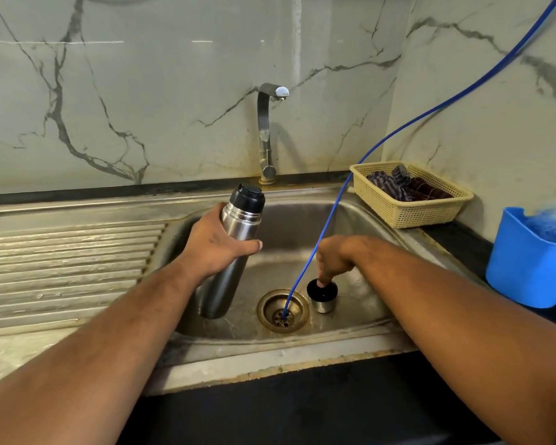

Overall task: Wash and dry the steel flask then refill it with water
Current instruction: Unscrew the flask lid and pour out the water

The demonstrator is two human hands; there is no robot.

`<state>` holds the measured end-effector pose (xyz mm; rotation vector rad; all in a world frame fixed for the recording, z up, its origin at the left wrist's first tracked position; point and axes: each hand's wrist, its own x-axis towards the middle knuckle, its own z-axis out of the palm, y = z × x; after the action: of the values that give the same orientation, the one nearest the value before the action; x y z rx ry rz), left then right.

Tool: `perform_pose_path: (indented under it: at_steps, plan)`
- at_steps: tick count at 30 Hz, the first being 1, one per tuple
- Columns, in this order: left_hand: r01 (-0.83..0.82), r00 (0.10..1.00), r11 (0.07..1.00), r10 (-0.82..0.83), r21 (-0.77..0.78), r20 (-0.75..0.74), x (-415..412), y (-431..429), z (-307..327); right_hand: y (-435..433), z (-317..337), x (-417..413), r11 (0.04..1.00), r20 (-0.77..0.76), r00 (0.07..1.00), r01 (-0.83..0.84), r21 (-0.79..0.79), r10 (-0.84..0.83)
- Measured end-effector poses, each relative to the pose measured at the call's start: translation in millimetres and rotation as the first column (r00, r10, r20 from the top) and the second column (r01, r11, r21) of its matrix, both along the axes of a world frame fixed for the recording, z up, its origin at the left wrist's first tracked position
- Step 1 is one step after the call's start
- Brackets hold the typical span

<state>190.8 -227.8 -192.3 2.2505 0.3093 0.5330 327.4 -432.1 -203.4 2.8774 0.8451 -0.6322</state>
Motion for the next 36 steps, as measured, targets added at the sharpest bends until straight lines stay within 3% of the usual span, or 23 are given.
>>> perform_pose_path:
  at_steps: [3,6,9,12,14,18,20,26,36]
  plan:
    - [0.0,1.0,1.0,0.001,-0.003,0.01,1.2,-1.0,0.4,1.3,16.2,-6.3,0.965,0.071,0.997,-0.003,0.264,-0.016]
    - [0.001,1.0,1.0,-0.001,-0.004,0.013,2.6,-3.6,0.7,9.9,25.8,-8.8,0.857,0.168,0.985,-0.06,0.512,-0.032]
    - [0.011,1.0,1.0,-0.01,-0.012,0.003,3.6,-5.9,1.5,16.2,47.2,-27.5,0.684,0.25,0.963,-0.114,0.72,-0.103]
    - [0.039,0.999,0.999,-0.039,-0.013,0.01,3.4,-8.6,4.2,23.4,68.4,-50.1,0.508,0.184,0.975,-0.096,0.856,-0.127]
    - [0.057,0.998,0.998,-0.057,-0.002,0.009,2.7,-10.2,4.8,33.7,79.4,-62.6,0.517,0.172,0.981,-0.1,0.85,-0.093]
    - [0.096,0.995,0.995,-0.096,0.034,-0.003,4.1,-13.8,6.1,57.4,89.5,-69.4,0.83,0.376,0.921,-0.13,0.542,-0.102]
    - [0.101,0.995,0.993,-0.1,0.056,-0.021,4.3,-14.3,4.8,62.9,83.9,-68.1,0.874,0.458,0.877,-0.105,0.474,-0.143]
    - [0.154,0.988,0.982,-0.151,0.109,-0.033,0.6,-11.6,8.3,57.5,63.7,-64.3,0.751,0.511,0.843,-0.226,0.621,-0.169]
    - [0.266,0.964,0.964,-0.266,0.012,0.006,5.1,-16.5,24.2,47.7,80.4,-56.3,0.687,0.663,0.728,-0.392,0.612,-0.176]
